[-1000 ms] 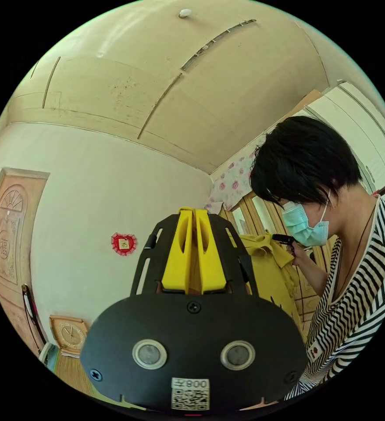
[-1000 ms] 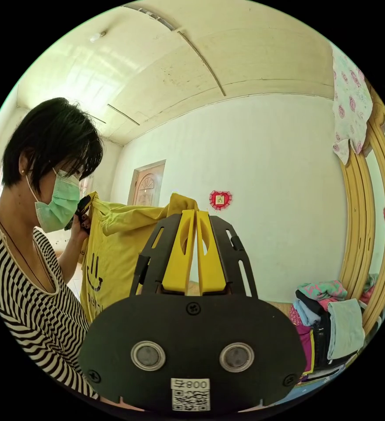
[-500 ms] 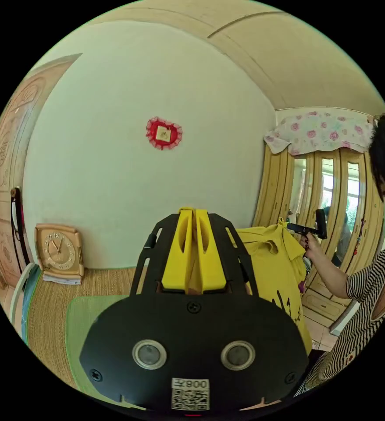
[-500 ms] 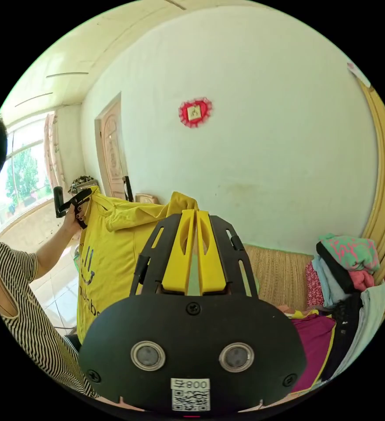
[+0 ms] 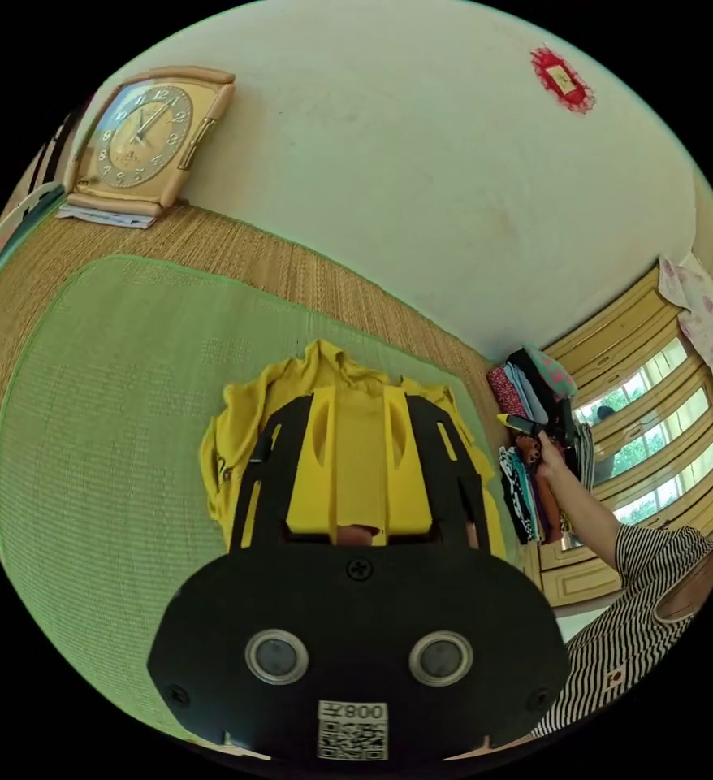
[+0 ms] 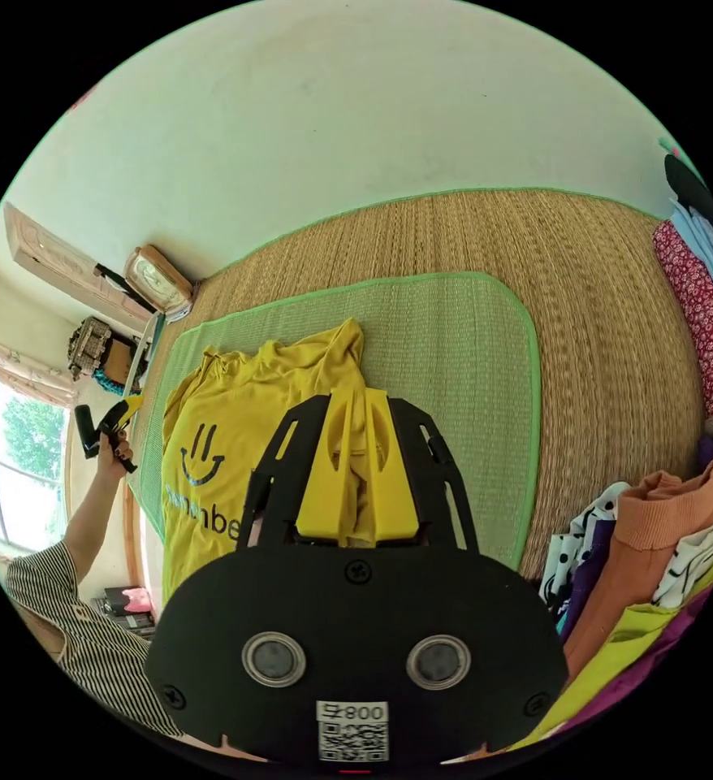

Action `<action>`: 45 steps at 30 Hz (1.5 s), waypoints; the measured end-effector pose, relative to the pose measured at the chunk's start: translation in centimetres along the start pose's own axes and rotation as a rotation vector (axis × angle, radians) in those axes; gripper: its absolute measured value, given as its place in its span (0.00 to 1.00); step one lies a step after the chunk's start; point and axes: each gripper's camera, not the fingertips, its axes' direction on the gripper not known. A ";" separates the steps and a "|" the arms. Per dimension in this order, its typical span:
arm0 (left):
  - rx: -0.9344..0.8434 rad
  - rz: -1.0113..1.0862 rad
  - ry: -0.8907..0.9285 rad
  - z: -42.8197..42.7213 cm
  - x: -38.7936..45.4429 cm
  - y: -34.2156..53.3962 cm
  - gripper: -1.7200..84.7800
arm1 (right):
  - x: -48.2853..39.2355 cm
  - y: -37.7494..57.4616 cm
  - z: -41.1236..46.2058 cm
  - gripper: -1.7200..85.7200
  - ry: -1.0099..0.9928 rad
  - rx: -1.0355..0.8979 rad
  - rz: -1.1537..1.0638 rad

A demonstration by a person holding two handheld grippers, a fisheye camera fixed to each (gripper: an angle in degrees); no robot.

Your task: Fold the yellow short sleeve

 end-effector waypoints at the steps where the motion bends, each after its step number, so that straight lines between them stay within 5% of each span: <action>1: -0.001 -0.013 -0.019 -0.5 -0.6 -0.1 0.13 | -0.4 -0.7 -0.1 0.08 -0.003 -0.007 -0.014; 6: -0.065 -0.163 -0.190 -2.3 -5.4 -1.9 0.15 | -2.4 -3.4 -0.7 0.09 0.066 -0.031 -0.075; 10: -0.049 -0.225 -0.149 -1.6 -6.7 -5.0 0.14 | -4.1 -7.0 -0.9 0.09 0.110 -0.066 -0.094; 19: -0.184 -0.151 -0.227 2.9 -5.9 -15.6 0.07 | -10.2 -15.7 -0.4 0.10 0.214 -0.089 -0.251; 29: -0.116 -0.067 -0.194 -0.3 -5.2 -21.8 0.04 | -15.1 -23.1 3.0 0.10 0.297 -0.171 -0.392; 34: -0.084 -0.059 -0.198 -2.3 -5.2 -24.0 0.04 | -15.6 -26.2 2.3 0.05 0.340 -0.191 -0.355; 40: 0.053 -0.075 -0.234 -7.2 -6.2 -25.4 0.03 | -13.2 -30.2 -6.3 0.03 0.284 0.006 -0.190; 45: 0.035 -0.224 -0.243 -8.2 -9.8 -24.4 0.04 | -9.5 -31.1 -7.4 0.05 0.292 -0.068 -0.008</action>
